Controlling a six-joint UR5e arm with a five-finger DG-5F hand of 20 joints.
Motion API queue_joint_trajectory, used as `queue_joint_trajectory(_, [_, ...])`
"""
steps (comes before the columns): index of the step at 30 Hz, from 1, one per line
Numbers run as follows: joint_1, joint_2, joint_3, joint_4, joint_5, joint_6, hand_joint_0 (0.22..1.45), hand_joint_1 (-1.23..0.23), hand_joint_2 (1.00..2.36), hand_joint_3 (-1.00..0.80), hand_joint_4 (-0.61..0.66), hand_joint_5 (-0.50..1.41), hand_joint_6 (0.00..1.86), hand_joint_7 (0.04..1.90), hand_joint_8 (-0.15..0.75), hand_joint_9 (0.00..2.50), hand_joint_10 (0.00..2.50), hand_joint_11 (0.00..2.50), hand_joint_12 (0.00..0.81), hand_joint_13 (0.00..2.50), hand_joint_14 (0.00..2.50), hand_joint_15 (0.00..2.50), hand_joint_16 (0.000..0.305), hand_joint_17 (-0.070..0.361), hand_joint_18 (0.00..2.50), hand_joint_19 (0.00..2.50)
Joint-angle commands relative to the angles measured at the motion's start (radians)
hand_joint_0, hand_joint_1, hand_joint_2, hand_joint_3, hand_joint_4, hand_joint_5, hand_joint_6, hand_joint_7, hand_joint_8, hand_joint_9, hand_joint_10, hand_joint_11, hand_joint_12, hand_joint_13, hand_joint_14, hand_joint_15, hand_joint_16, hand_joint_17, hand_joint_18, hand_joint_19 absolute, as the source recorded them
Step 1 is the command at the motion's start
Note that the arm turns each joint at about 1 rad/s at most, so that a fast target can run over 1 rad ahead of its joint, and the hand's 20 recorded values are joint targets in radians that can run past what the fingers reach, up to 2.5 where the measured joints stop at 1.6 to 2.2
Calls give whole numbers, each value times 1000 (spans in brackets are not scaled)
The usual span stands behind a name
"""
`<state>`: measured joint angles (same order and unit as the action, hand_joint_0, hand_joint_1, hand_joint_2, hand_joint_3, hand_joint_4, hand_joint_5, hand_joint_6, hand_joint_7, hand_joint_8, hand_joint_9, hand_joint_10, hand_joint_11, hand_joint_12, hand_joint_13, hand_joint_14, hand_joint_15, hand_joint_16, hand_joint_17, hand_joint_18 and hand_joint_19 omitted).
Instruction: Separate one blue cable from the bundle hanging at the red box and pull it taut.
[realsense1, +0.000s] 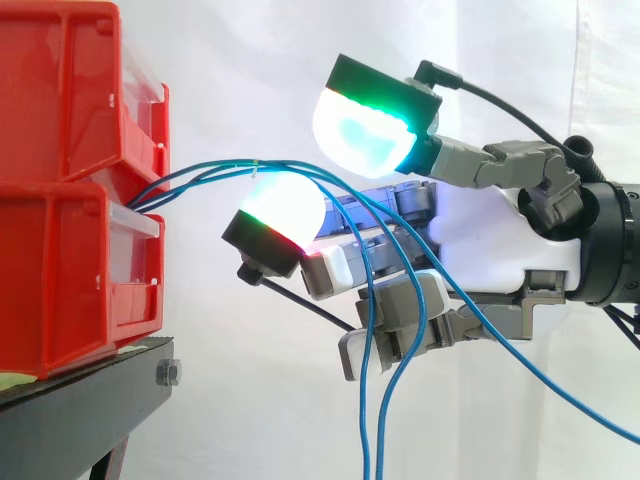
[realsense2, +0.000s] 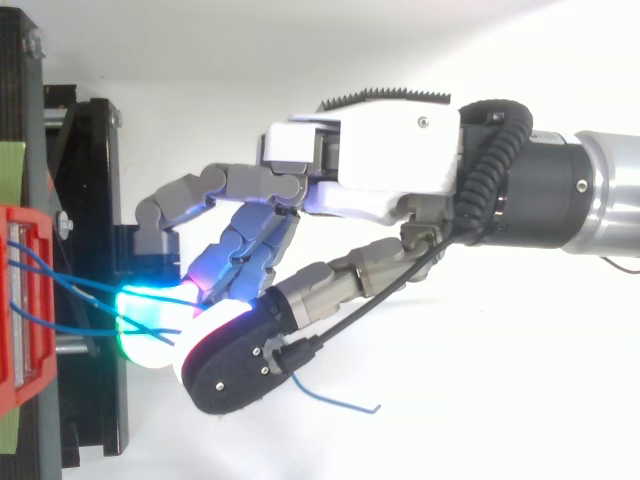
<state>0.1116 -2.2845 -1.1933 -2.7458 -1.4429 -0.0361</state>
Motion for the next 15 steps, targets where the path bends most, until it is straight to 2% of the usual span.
queue_joint_trajectory(1, [2, 0, 1, -2, 6, -1, 613, -594, 1007, -420, 153, -189, 721, 1019, 308, 888, 20, 935, 361, 1229, 27, 1143, 48, 108, 807, 684])
queue_joint_trajectory(6, [3, -1, 0, 3, 42, -1, 631, -635, 1016, -285, 136, -214, 826, 974, 311, 903, 21, 989, 360, 1236, 28, 1131, 49, 110, 816, 685])
queue_joint_trajectory(9, [5, -1, 1, 3, 48, 1, 643, -695, 1019, -213, 122, -221, 858, 964, 306, 903, 20, 1009, 359, 1236, 28, 1145, 50, 112, 832, 692])
queue_joint_trajectory(15, [5, -1, 1, 5, 50, 2, 700, -839, 1018, -254, 98, -227, 895, 935, 303, 938, 19, 1094, 366, 1238, 29, 1132, 50, 112, 872, 677])
